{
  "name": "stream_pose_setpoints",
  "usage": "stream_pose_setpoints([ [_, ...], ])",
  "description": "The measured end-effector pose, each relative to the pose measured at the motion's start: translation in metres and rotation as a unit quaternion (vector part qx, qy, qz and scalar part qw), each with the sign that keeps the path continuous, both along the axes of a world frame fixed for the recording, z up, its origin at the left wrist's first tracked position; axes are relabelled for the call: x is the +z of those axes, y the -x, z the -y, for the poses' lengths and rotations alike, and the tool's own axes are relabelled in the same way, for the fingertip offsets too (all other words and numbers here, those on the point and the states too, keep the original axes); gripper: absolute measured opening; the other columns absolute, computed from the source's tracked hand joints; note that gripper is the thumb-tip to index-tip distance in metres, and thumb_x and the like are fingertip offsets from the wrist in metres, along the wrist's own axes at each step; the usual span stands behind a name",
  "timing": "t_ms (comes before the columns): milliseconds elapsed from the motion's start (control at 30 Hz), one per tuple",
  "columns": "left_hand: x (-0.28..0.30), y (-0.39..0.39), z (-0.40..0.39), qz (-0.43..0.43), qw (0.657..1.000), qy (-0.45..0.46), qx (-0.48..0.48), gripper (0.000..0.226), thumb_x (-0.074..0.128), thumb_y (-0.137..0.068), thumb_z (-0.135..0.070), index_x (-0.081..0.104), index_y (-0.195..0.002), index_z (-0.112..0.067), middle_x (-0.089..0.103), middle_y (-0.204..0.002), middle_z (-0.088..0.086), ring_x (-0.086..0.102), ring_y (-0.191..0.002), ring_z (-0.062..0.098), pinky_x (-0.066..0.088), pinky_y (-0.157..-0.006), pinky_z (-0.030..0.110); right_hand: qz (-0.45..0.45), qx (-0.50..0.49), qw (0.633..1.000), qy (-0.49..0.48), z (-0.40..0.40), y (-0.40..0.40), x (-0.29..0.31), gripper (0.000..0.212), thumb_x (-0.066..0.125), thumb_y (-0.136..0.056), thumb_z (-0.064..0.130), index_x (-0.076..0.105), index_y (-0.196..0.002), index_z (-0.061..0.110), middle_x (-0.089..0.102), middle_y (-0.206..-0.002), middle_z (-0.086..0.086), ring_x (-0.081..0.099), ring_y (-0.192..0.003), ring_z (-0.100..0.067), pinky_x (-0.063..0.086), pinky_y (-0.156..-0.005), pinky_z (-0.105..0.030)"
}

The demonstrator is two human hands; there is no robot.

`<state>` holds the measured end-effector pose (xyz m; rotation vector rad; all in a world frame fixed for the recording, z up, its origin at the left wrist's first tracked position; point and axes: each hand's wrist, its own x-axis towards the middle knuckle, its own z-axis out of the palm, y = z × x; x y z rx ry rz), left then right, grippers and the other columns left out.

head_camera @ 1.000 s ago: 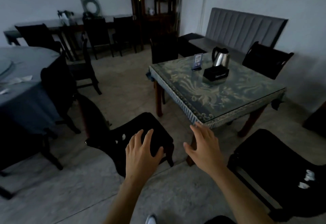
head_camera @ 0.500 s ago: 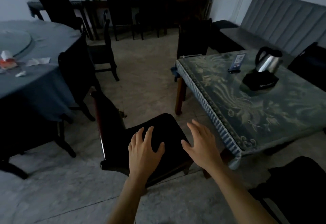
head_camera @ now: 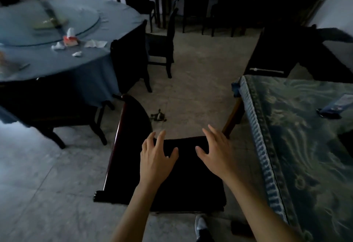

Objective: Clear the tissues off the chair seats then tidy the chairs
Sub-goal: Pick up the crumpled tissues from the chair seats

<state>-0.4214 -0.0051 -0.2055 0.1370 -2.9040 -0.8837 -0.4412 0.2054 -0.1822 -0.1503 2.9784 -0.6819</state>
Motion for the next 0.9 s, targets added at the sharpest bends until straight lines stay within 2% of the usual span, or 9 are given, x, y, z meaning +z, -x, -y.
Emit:
stream_pose_setpoints([
  [200, -0.023, 0.032, -0.021, 0.028, 0.995, -0.046, 0.087, 0.071, 0.057, -0.087, -0.056, 0.025, -0.147, -0.036, 0.022, -0.156, 0.006, 0.027, -0.141, 0.031, 0.039, -0.108, 0.049, 0.017, 0.066, 0.998, 0.014, -0.012, 0.068, -0.024, 0.067, 0.051, -0.094, 0.049, 0.029, -0.151, 0.022, 0.016, -0.162, 0.003, 0.016, -0.148, -0.021, 0.023, -0.115, -0.043],
  [367, -0.081, 0.052, -0.019, 0.079, 0.984, -0.092, 0.134, 0.069, 0.057, -0.087, -0.055, 0.024, -0.146, -0.038, 0.025, -0.154, 0.002, 0.033, -0.138, 0.025, 0.045, -0.104, 0.047, 0.061, 0.084, 0.994, 0.042, 0.004, 0.101, -0.073, 0.067, 0.051, -0.094, 0.048, 0.029, -0.152, 0.021, 0.016, -0.162, 0.002, 0.015, -0.148, -0.020, 0.025, -0.117, -0.045],
  [600, -0.194, 0.075, -0.003, 0.141, 0.965, -0.130, 0.180, 0.067, 0.061, -0.088, -0.047, 0.031, -0.146, -0.031, 0.029, -0.153, 0.002, 0.038, -0.136, 0.024, 0.041, -0.107, 0.041, 0.107, 0.091, 0.989, 0.052, 0.035, 0.125, -0.183, 0.067, 0.058, -0.091, 0.044, 0.034, -0.148, 0.018, 0.023, -0.160, -0.004, 0.022, -0.145, -0.025, 0.030, -0.113, -0.047],
  [733, -0.260, 0.079, -0.004, 0.133, 0.958, -0.164, 0.193, 0.064, 0.065, -0.088, -0.035, 0.037, -0.145, -0.022, 0.038, -0.149, 0.005, 0.040, -0.134, 0.020, 0.035, -0.106, 0.028, 0.145, 0.079, 0.983, 0.079, 0.046, 0.130, -0.253, 0.067, 0.060, -0.092, 0.040, 0.033, -0.149, 0.020, 0.022, -0.160, -0.004, 0.021, -0.146, -0.024, 0.026, -0.114, -0.044],
  [900, -0.340, 0.073, -0.008, 0.140, 0.955, -0.154, 0.211, 0.065, 0.062, -0.090, -0.036, 0.034, -0.147, -0.025, 0.035, -0.153, 0.000, 0.036, -0.139, 0.018, 0.034, -0.112, 0.033, 0.183, 0.078, 0.976, 0.088, 0.055, 0.133, -0.338, 0.069, 0.064, -0.090, 0.035, 0.034, -0.149, 0.016, 0.026, -0.159, -0.008, 0.025, -0.144, -0.028, 0.026, -0.117, -0.043],
])
